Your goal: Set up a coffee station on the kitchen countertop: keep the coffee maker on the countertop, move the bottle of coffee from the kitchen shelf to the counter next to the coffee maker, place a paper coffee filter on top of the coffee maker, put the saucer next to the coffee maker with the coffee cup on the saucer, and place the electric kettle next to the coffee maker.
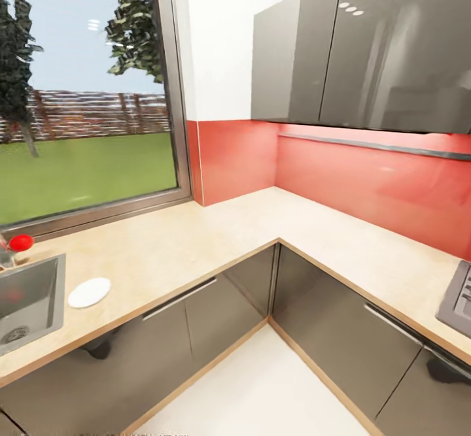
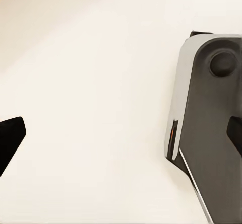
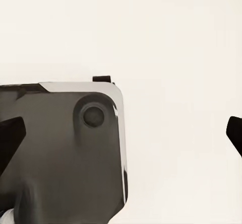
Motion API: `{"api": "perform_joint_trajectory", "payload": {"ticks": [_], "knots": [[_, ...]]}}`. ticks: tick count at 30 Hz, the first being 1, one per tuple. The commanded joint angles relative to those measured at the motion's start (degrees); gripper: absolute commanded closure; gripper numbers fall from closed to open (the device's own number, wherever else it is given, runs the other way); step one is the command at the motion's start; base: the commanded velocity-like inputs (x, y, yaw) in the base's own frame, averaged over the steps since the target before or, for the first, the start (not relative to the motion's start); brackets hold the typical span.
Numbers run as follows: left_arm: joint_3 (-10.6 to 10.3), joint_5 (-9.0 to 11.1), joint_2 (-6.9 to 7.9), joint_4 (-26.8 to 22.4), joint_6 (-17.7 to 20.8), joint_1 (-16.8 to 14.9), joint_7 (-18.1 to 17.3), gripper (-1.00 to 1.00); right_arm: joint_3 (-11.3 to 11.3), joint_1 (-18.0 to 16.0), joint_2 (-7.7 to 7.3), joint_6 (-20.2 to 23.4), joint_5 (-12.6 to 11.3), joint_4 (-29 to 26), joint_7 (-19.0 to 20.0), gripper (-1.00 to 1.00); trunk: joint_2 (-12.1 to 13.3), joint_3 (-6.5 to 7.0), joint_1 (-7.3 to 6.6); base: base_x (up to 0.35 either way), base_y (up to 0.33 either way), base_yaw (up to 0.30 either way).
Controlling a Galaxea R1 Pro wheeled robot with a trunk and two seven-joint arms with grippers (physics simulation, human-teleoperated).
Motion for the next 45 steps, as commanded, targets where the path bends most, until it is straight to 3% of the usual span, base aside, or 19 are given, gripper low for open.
{"api": "perform_joint_trajectory", "payload": {"ticks": [1,45], "knots": [[0.4,0.0,0.00,0.1,-0.3,-0.1,0.0,-1.00,-0.3,0.0,0.03,-0.2,0.2,0.0,0.0,-1.00,-0.1,-0.09,0.04,0.000,0.000,0.277],[0.4,0.1,0.00,0.1,-0.4,-0.1,0.0,-1.00,-0.3,0.0,0.04,-0.2,0.2,0.0,0.1,-1.00,-0.1,0.25,0.04,0.000,0.000,0.277]]}}
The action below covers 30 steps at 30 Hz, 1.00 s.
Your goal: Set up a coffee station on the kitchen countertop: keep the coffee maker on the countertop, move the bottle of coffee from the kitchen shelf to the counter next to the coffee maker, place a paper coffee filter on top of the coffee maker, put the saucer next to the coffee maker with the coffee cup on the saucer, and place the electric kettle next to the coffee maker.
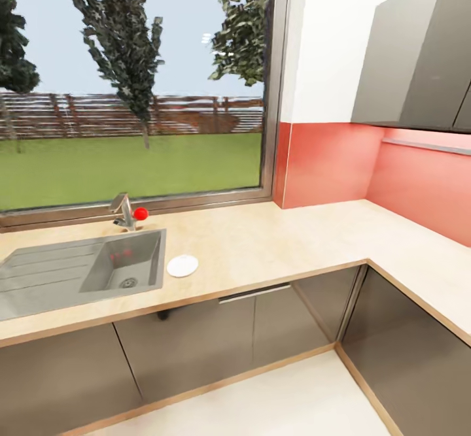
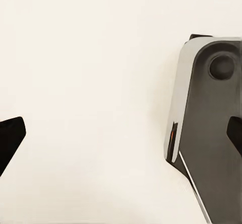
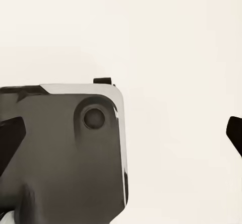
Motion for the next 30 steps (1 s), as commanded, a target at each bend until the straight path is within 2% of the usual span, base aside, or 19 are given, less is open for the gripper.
{"api": "perform_joint_trajectory", "payload": {"ticks": [1,15,30], "knots": [[0.4,0.0,0.00,0.1,-0.3,-0.1,0.0,-1.00,-0.3,0.0,0.02,-0.2,0.2,0.0,0.0,-1.00,-0.1,-0.08,0.03,0.000,-0.018,0.277],[0.4,0.0,0.00,0.2,-0.4,-0.1,0.0,-1.00,-0.4,0.0,0.02,-0.2,0.2,0.0,0.0,-1.00,-0.1,0.40,0.03,-0.030,-0.235,0.277],[-0.1,-0.2,0.30,-0.2,-0.5,-0.5,-0.3,-1.00,-0.3,0.0,0.02,-0.3,0.3,0.0,0.2,-1.00,-0.1,0.45,0.03,-0.037,-0.030,0.025]]}}
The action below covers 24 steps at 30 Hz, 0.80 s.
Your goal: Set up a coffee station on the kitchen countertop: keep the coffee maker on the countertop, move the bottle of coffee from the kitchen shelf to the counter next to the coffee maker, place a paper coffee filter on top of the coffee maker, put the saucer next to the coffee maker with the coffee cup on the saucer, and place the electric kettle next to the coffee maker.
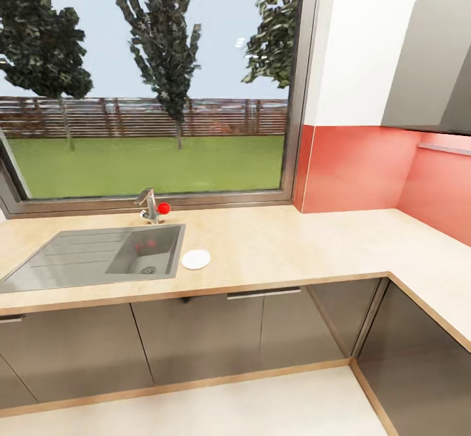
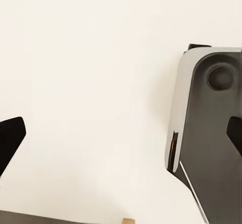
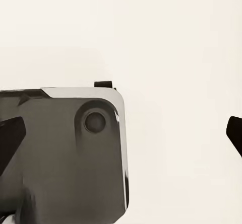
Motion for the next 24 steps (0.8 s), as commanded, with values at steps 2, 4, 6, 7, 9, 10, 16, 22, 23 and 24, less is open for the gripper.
{"api": "perform_joint_trajectory", "payload": {"ticks": [2,4,6,7,9,10,16,22,23,24], "knots": [[0.4,0.0,0.03,0.1,-0.4,-0.2,-0.2,-1.00,-0.5,0.0,0.03,-0.2,0.1,0.0,-0.1,-1.00,-0.1,-0.10,0.03,0.000,0.000,0.000],[0.4,-0.1,0.05,0.1,-0.4,-0.3,-0.3,-1.00,-0.6,0.0,0.03,-0.2,0.0,-0.1,-0.2,-1.00,-0.1,-0.10,0.03,0.000,0.000,0.000],[0.1,-0.5,0.03,-0.4,-0.5,-0.8,-0.5,-1.00,-0.8,0.0,0.03,-0.2,-0.1,0.0,-0.1,-1.00,-0.1,-0.05,0.03,0.000,0.000,0.000],[0.1,-0.6,0.04,-0.7,-0.5,-0.9,-0.5,-1.00,-0.8,0.0,0.03,-0.2,-0.2,0.0,-0.1,-1.00,-0.1,-0.01,0.03,0.000,0.000,0.000],[0.0,-0.7,0.11,-2.0,-0.5,-1.6,-0.6,-1.00,-0.8,0.0,0.03,-0.2,-0.2,0.0,-0.1,-1.00,-0.1,0.04,0.03,0.000,0.000,0.000],[-0.1,-0.7,0.19,-3.0,-0.6,-2.0,-0.6,-1.00,-0.7,0.0,0.03,-0.2,-0.2,0.0,-0.2,-1.00,-0.1,0.05,0.03,0.000,0.000,0.000],[-0.1,-0.6,-1.21,-24.3,-0.4,-3.1,-3.9,-1.00,-0.8,0.0,0.03,-0.2,-0.1,0.0,-0.3,-1.00,-0.1,0.07,0.03,0.000,0.000,0.000],[0.0,-0.4,-2.36,-37.4,0.0,-3.3,-9.9,-1.00,-0.8,0.0,-0.05,-0.2,-0.1,0.0,-0.3,-1.00,-0.1,0.07,0.03,0.000,0.000,0.000],[-0.1,-0.4,-2.79,-39.9,0.3,-3.4,-11.5,-1.00,-0.8,0.0,-0.05,-0.2,-0.1,0.0,-0.3,-1.00,-0.1,0.07,0.03,0.000,0.000,0.000],[-0.1,-0.4,-3.01,-41.2,0.6,-3.4,-12.4,-1.00,-0.8,0.0,-0.06,-0.2,-0.1,0.0,-0.3,-1.00,-0.1,0.07,0.03,0.000,0.000,0.000]]}}
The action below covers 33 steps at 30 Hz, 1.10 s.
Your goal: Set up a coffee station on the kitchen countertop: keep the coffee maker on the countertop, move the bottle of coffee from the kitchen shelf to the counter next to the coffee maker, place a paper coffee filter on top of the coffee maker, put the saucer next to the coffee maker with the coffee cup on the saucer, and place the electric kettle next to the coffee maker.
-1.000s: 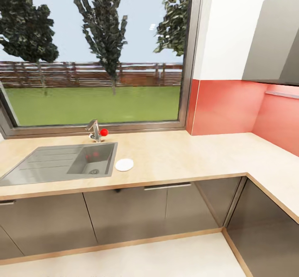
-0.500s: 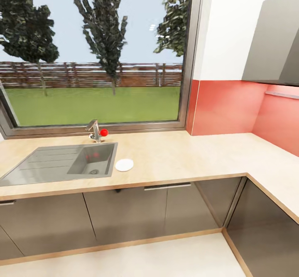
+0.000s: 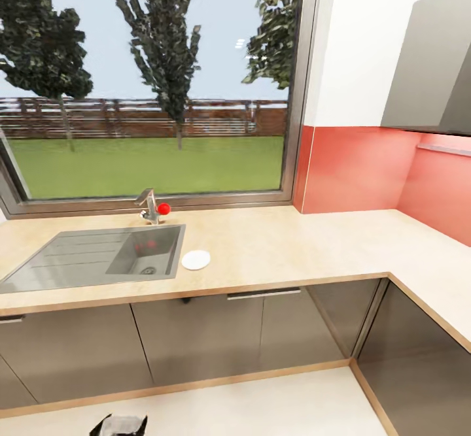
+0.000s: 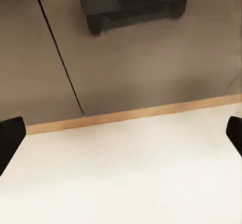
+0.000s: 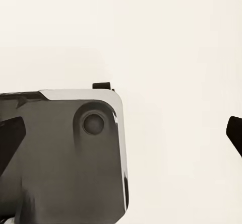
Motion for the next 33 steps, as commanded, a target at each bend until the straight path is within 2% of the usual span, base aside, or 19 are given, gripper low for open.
{"api": "perform_joint_trajectory", "payload": {"ticks": [1,4,7,9,12,15,16,18,20,21,24,25,27,29,30,33], "knots": [[0.2,0.0,-0.44,-2.6,0.9,-0.1,-2.5,-1.00,-0.3,0.0,0.02,-0.2,0.2,0.1,0.0,-1.00,-0.1,-0.09,0.03,0.000,0.000,0.000],[0.2,0.1,-1.10,-8.1,5.0,-0.4,-7.3,-1.00,-0.2,0.0,0.02,-0.2,0.2,0.1,0.0,-1.00,-0.1,-0.09,0.03,0.000,0.000,0.000],[0.3,0.4,-1.68,-14.6,12.1,-1.7,-14.9,-1.00,-0.1,0.0,0.02,-0.2,0.3,0.1,0.0,-1.00,-0.1,-0.09,0.03,0.000,0.000,0.000],[0.3,0.4,-2.10,-16.8,14.9,-2.3,-18.2,-1.00,-0.1,0.0,0.02,-0.2,0.3,0.1,0.0,-1.00,-0.1,-0.09,0.03,0.000,0.000,0.000],[0.3,0.5,-2.97,-21.7,21.3,-4.1,-26.0,-1.00,-0.1,0.0,0.02,-0.2,0.3,0.1,0.0,-1.00,-0.1,-0.09,0.03,0.000,0.000,0.000],[0.3,0.5,-3.35,-24.8,26.4,-5.7,-31.0,-1.00,-0.1,0.0,0.02,-0.2,0.3,0.1,0.0,-1.00,-0.1,-0.09,0.03,0.000,0.000,0.000],[0.3,0.6,-3.51,-26.1,29.2,-6.5,-33.3,-1.00,-0.1,0.0,0.02,-0.2,0.3,0.1,0.0,-1.00,-0.1,-0.09,0.03,0.000,0.000,0.000],[0.3,0.6,-3.70,-27.7,33.6,-7.9,-36.6,-1.00,0.0,0.0,0.02,-0.2,0.3,0.1,0.0,-1.00,-0.1,-0.09,0.03,0.000,0.000,0.000],[0.3,0.6,-3.77,-28.5,36.5,-9.0,-38.9,-1.00,0.0,0.0,0.02,-0.2,0.3,0.1,0.0,-1.00,-0.1,-0.09,0.03,0.000,0.000,0.000],[0.3,0.6,-3.83,-29.1,39.2,-10.2,-41.2,-1.00,0.0,0.0,0.02,-0.2,0.3,0.1,0.0,-1.00,-0.1,-0.09,0.03,0.000,0.000,0.000],[0.3,0.6,-3.86,-30.3,47.7,-14.9,-49.3,-1.00,0.0,0.0,0.02,-0.2,0.3,0.0,0.0,-1.00,-0.1,-0.09,0.03,0.000,0.000,0.000],[0.4,0.9,-3.75,-30.6,53.6,-19.0,-54.1,-1.00,-0.1,0.0,0.07,-0.2,0.3,-0.3,0.0,-1.00,-0.1,-0.09,0.03,0.000,0.000,0.000],[0.8,2.2,-3.23,-30.6,59.1,-24.1,-56.6,-1.00,-0.1,-0.1,0.17,-0.2,0.3,-1.3,0.1,-1.00,-0.1,-0.09,0.03,0.000,0.000,0.000],[1.5,3.7,-2.76,-30.6,63.3,-29.0,-57.3,-1.00,0.0,0.0,0.24,-0.2,0.2,-4.1,0.3,-1.00,-0.1,-0.09,0.03,0.000,0.000,0.000],[3.4,4.6,-2.07,-30.3,67.1,-33.9,-57.5,-1.00,0.1,0.0,0.59,-0.2,0.2,-6.9,0.5,-1.00,-0.1,-0.09,0.03,0.000,0.000,0.000],[6.0,4.9,-0.46,-29.9,70.4,-39.4,-57.4,-1.00,1.0,0.0,1.85,-0.3,0.3,-9.2,0.6,-1.00,-0.1,-0.09,0.03,0.000,0.000,0.000]]}}
